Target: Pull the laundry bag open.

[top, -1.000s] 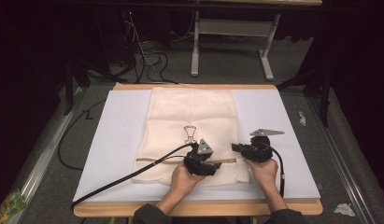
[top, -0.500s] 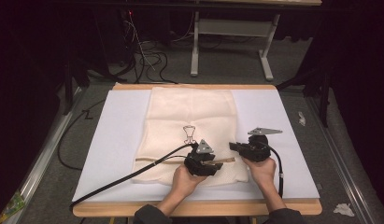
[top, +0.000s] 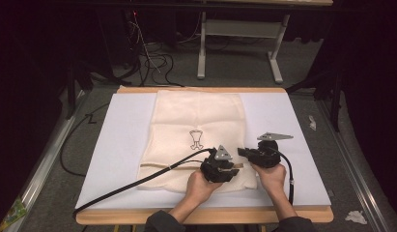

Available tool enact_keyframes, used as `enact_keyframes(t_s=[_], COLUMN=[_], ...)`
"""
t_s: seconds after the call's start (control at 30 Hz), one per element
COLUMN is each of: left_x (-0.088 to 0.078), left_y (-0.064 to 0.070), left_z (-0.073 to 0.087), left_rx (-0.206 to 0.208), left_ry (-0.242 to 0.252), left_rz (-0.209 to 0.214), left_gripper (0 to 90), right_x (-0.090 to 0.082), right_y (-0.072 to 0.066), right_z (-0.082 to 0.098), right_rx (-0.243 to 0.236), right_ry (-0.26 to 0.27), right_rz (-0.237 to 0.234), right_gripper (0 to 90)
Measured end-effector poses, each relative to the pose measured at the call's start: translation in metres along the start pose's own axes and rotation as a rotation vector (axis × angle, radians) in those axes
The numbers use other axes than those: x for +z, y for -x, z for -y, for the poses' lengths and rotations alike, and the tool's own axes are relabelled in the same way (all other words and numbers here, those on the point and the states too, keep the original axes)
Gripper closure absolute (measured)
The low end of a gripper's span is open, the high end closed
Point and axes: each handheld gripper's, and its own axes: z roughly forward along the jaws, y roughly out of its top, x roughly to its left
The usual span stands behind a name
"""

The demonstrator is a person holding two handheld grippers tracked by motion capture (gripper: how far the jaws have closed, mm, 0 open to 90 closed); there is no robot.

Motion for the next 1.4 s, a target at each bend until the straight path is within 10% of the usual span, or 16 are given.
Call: enact_keyframes(t_s=[1.4], left_x=[0.0098], left_y=[-0.0058], left_z=[-0.0033], left_rx=[-0.084], left_ry=[0.014], left_rz=[0.096], left_gripper=[78.1], right_x=[0.0005], right_y=[0.0045], right_z=[0.0040], right_rx=[0.011], right_ry=[0.004], right_rz=[-0.019], right_gripper=[87.4])
